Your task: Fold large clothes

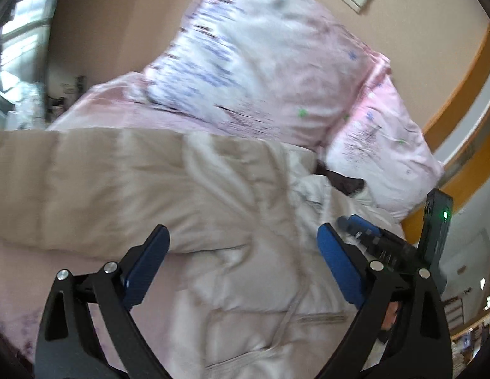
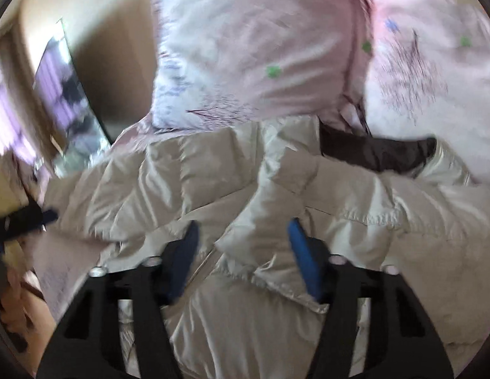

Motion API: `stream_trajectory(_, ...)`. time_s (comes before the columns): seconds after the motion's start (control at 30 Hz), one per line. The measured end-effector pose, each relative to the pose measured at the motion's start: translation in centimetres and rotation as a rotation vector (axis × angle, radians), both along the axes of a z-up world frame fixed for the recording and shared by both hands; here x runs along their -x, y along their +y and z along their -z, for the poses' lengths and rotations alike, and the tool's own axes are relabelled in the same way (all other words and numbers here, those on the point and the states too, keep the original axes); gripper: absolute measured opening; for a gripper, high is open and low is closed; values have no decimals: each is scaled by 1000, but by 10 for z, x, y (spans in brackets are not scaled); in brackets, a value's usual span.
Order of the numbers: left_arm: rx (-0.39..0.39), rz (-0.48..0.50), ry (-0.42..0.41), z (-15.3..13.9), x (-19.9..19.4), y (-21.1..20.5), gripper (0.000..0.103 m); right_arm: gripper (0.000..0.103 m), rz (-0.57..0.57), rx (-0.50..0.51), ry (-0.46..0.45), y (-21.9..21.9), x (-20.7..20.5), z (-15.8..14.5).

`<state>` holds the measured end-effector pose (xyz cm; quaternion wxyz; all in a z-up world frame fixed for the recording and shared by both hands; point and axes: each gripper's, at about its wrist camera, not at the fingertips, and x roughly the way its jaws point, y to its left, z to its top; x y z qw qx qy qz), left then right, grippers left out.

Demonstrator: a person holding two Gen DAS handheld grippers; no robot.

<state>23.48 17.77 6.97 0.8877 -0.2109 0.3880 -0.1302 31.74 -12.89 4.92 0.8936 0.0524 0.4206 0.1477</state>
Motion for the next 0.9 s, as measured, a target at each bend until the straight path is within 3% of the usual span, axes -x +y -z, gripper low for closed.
stream_trajectory(0.07,-5,-42,12,2,9,20,94,39,27,-8,67,-1,-11,15)
stream_trajectory(0.23,0,-159,41,14,31,68,94,37,25,83,143,16,-22,49)
stream_trajectory(0.4,90,-301,92,37,53,127,88,37,32,-37,127,1,-7,24)
stream_trajectory(0.47,141,-349,115,47,57,146,85,42,35,-69,100,-7,2,11)
stream_trajectory(0.53,193,-395,145,59,58,164,79,56,40,-101,72,-15,12,0)
stream_trajectory(0.63,283,-457,184,76,58,184,72,62,30,-128,44,-25,26,-16)
stream_trajectory(0.9,359,-580,198,99,46,210,55,68,32,-196,-8,-50,51,-41)
